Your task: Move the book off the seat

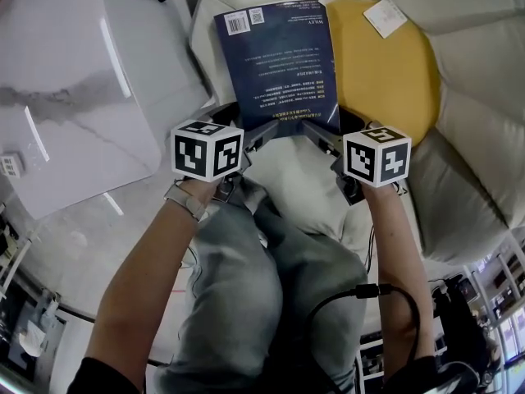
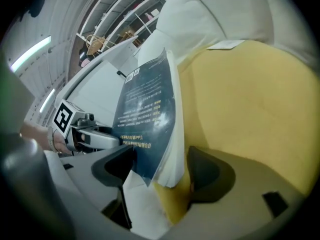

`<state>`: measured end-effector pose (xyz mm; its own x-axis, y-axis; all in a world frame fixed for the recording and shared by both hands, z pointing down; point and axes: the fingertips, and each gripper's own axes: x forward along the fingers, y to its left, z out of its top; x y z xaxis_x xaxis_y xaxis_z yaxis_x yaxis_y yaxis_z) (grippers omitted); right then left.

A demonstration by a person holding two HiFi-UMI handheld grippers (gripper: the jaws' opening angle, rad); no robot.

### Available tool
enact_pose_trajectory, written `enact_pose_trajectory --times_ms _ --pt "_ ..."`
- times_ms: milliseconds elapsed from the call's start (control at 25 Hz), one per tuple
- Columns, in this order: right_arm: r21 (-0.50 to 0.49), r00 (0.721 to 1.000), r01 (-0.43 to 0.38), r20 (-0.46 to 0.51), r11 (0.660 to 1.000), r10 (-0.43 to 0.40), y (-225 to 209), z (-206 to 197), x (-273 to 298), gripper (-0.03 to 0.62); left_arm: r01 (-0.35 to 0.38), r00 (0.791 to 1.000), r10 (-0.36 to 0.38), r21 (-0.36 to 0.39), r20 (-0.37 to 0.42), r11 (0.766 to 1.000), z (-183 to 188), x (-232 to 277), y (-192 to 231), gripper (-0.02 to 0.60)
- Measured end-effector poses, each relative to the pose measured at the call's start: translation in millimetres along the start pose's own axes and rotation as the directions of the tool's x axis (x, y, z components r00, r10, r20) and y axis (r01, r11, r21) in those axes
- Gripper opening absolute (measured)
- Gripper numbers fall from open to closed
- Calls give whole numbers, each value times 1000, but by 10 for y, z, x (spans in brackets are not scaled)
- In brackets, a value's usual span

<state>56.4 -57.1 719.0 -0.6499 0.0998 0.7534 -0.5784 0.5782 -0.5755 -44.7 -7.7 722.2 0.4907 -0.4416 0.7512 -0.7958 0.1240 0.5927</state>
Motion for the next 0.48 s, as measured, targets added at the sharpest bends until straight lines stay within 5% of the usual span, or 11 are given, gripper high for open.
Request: enact_pose_trajectory --times_ms 240,480 --pt "-18 999 -19 27 1000 20 -3 15 23 342 20 998 -18 24 -55 1000 15 66 -7 396" --pt "-36 999 -23 48 999 25 58 6 -19 311 -64 995 69 85 -65 994 27 -3 -64 377"
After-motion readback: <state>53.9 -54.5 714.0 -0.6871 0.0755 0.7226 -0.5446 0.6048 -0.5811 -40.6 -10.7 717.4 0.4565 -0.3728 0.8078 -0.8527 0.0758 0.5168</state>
